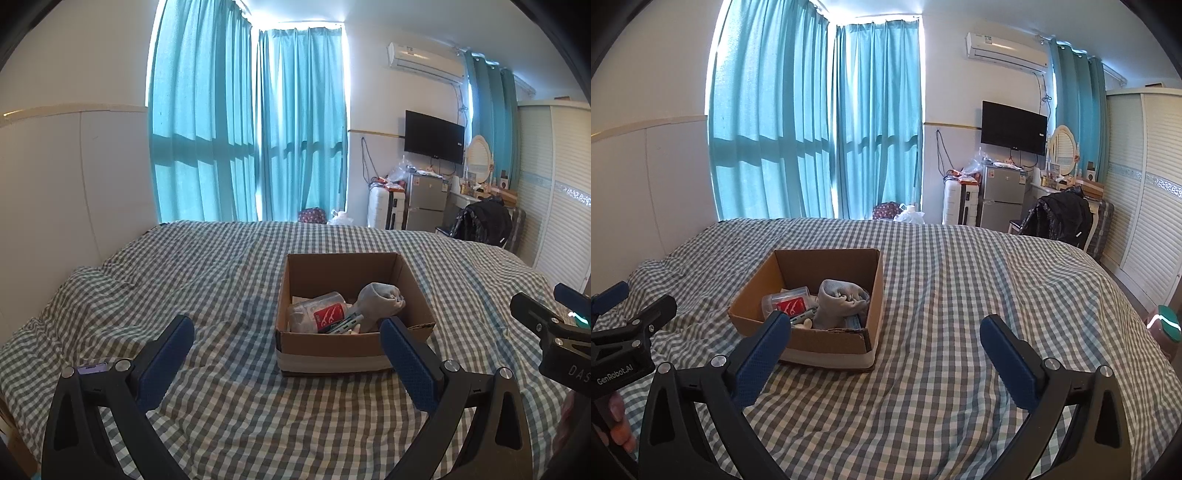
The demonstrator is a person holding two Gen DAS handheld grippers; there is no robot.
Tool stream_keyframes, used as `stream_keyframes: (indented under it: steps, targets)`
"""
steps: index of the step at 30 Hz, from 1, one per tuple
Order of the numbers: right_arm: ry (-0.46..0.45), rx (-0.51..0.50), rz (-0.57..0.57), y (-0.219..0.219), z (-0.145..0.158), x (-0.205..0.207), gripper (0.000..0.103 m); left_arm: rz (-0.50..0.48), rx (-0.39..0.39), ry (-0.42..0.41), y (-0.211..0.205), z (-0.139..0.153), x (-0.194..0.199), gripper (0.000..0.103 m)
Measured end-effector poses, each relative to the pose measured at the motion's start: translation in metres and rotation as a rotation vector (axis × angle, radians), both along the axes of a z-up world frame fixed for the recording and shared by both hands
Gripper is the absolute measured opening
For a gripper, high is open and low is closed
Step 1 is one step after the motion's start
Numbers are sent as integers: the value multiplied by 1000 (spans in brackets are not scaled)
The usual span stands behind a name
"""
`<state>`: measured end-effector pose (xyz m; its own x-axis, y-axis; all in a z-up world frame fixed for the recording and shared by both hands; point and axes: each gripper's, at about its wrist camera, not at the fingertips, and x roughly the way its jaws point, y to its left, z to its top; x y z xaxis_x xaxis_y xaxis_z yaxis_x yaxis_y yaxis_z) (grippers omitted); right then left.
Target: Organize objects
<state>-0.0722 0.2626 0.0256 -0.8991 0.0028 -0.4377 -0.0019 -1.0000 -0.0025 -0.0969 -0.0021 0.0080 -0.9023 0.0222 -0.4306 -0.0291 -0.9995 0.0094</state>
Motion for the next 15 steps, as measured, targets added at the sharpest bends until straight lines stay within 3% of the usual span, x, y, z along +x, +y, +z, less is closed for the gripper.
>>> stream_keyframes:
  steps: [15]
  targets:
    - [2, 9, -7, -2, -8, 4, 103, -8, 7, -6, 3, -7, 3, 103]
